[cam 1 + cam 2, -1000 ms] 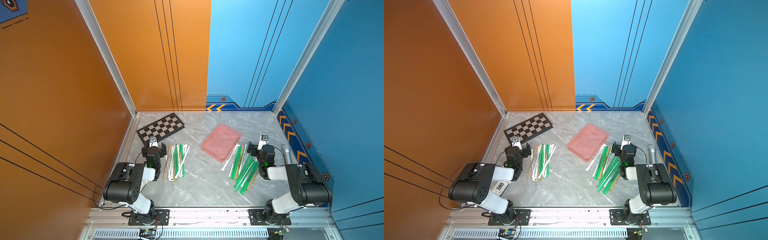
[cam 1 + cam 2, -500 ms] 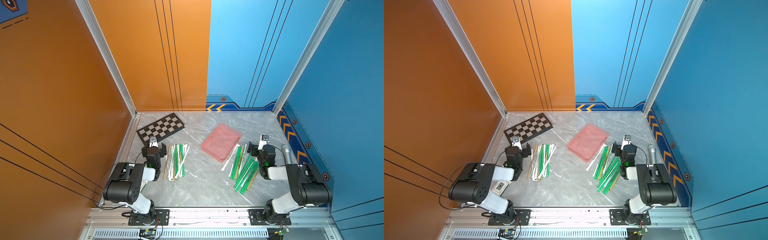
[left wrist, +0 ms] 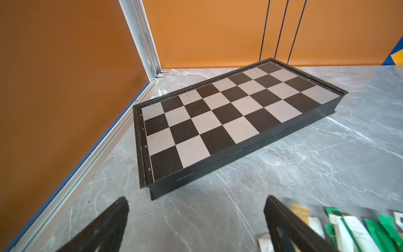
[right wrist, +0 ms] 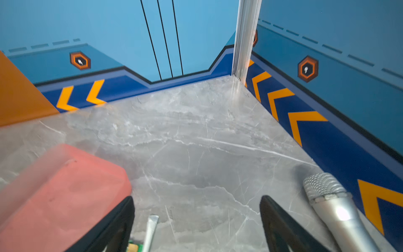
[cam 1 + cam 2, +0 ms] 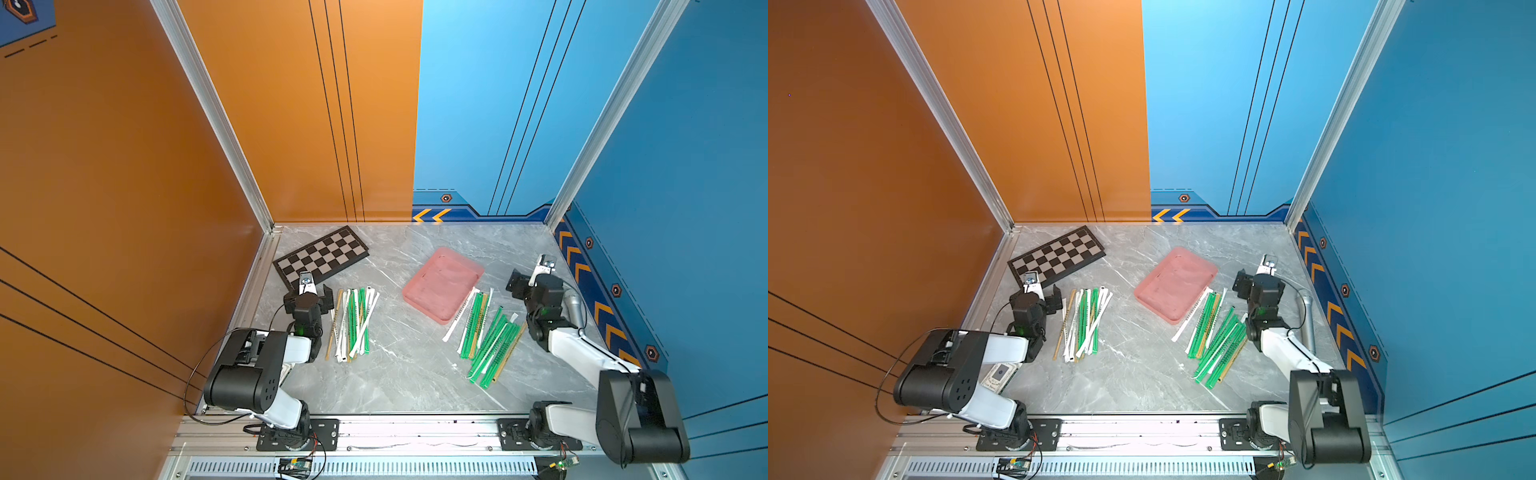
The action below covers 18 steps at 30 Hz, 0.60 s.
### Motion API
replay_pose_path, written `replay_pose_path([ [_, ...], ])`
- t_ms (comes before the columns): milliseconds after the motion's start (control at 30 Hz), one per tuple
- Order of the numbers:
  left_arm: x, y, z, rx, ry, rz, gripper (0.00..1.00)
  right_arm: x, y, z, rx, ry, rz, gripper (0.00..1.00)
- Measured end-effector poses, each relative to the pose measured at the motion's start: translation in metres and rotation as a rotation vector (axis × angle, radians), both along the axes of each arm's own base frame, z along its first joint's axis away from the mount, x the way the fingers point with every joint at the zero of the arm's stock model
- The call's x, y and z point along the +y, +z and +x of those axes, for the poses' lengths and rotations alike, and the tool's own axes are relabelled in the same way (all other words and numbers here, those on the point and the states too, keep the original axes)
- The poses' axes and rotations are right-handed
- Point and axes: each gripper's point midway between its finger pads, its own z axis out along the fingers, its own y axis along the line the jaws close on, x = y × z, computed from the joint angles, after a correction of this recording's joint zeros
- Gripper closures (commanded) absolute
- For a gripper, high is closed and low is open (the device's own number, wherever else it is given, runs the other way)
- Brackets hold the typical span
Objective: Put the straws into the storage box
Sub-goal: Adjust the storage box at the center of the board.
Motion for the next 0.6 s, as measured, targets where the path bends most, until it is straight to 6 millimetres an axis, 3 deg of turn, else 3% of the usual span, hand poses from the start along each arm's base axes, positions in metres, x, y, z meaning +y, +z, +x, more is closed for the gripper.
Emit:
replay_pose_path([
  [67,-0.002,-0.001,0.0,0.006,-0.004,0.008,0.01,0.002,0.027,0.002,-0.02,-0.005,0.04,0.15],
  [167,-0.004,0.006,-0.004,0.037,-0.004,0.025,0.01,0.013,0.041,0.0,0.012,0.013,0.094,0.17],
  [267,-0.009,0.047,-0.003,-0.025,-0.018,0.04,0.01,0.033,0.032,-0.001,0.105,0.057,0.142,0.17],
  [433,-0.037,0.127,-0.02,-0.183,-0.075,0.03,0.01,0.069,0.006,0.002,0.295,0.112,0.214,0.28],
  [600,-0.075,0.158,-0.028,-0.152,-0.179,-0.007,0.01,0.109,-0.024,-0.001,0.469,0.175,0.266,0.37],
])
